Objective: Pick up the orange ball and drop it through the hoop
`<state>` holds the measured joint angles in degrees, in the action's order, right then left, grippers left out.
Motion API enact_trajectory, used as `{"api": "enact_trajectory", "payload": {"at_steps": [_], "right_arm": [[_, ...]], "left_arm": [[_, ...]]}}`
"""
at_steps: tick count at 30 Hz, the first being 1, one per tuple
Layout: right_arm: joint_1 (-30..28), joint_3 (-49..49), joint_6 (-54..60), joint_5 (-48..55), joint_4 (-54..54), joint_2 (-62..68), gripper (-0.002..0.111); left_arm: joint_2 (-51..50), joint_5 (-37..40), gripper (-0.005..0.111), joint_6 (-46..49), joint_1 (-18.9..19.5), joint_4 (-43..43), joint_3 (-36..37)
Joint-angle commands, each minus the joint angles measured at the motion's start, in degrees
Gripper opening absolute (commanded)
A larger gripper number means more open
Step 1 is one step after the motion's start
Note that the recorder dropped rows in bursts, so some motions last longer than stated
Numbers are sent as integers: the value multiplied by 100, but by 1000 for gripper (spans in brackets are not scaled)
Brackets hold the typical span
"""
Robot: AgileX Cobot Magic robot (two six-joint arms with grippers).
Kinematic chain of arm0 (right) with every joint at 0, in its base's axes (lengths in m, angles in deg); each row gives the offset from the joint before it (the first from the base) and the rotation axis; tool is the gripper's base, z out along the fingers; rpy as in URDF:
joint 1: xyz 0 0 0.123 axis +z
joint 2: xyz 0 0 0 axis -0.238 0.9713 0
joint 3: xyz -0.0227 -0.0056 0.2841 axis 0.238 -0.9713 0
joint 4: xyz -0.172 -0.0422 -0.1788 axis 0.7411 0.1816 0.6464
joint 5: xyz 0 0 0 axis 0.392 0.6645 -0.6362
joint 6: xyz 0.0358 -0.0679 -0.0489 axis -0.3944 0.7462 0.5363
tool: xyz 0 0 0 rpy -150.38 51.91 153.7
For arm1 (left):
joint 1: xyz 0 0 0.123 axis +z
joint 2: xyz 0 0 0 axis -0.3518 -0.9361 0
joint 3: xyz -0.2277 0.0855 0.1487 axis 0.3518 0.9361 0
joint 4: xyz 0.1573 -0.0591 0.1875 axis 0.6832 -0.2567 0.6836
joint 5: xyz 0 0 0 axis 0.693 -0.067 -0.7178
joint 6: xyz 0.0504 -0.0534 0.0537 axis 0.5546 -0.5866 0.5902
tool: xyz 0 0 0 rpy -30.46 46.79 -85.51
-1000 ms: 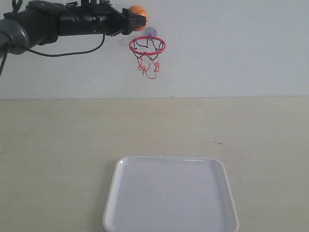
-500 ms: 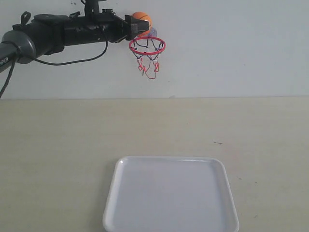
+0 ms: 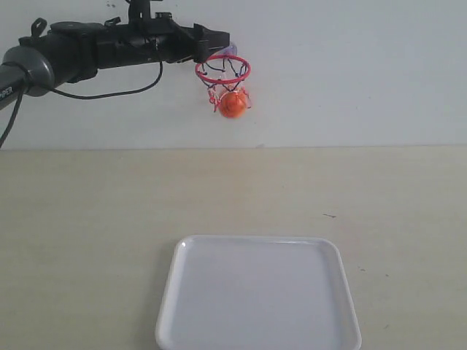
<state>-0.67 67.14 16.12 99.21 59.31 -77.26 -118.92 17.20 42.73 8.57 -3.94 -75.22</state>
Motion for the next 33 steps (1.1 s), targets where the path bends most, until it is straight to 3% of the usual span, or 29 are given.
{"api": "enact_trajectory", "payload": {"at_steps": [1,5,9,12,15,18,22,33], "right_arm": [[13,7,19,-74,48,-25,0],[13,7,19,-74,48,-25,0],[13,7,19,-74,48,-25,0],[13,7,19,-74,48,-25,0],[13,7,19,-23,48,-25,0],[13,7,19,-23,48,-25,0],[13,7,19,-23,48,-25,0],[13,7,19,-23,48,-25,0]], "left_arm": [[19,15,80,39,1,-102,-33],[99,211,79,-1,84,-34,-33],[314,998,73,-775,270,676,-33],[480,1660,46,-1419,499,1541,-33],[525,2517,6,-2002,781,1894,-33],[525,3167,4,-2618,1058,2093,-33],[652,3167,4,-3464,1294,2426,287],[2511,3167,4,-2740,1341,1991,3224]]}}
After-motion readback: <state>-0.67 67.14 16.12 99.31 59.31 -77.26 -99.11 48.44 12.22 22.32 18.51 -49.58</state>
